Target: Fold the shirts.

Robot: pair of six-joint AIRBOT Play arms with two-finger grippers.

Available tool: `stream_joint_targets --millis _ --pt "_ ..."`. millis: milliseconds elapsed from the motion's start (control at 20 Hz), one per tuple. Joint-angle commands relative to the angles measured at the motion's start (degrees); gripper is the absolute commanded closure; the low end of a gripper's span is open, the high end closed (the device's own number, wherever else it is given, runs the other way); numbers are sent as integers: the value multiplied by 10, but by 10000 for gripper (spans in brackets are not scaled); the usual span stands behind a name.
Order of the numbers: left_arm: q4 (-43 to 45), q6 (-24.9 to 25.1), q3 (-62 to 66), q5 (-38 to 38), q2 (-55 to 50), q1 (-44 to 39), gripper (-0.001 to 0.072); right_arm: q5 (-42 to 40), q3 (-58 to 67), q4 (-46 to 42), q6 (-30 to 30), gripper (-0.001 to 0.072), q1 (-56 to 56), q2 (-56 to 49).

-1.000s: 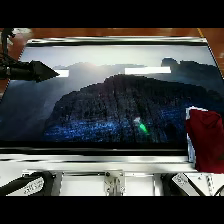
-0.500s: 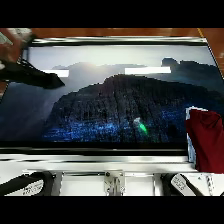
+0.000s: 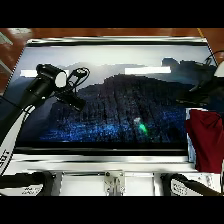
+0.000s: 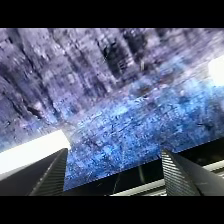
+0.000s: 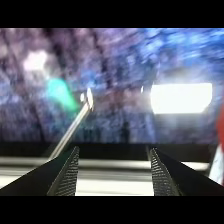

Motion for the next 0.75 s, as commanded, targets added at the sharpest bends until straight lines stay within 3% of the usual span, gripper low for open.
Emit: stream_joint_targets --millis 0,150,700 --pt "16 -2 0 0 -12 5 8 35 -3 65 17 136 27 -17" --pt "13 -2 0 10 -12 7 8 38 -3 107 18 136 27 -17" --pt "-6 -2 0 23 -12 7 8 38 -3 108 18 136 27 -17"
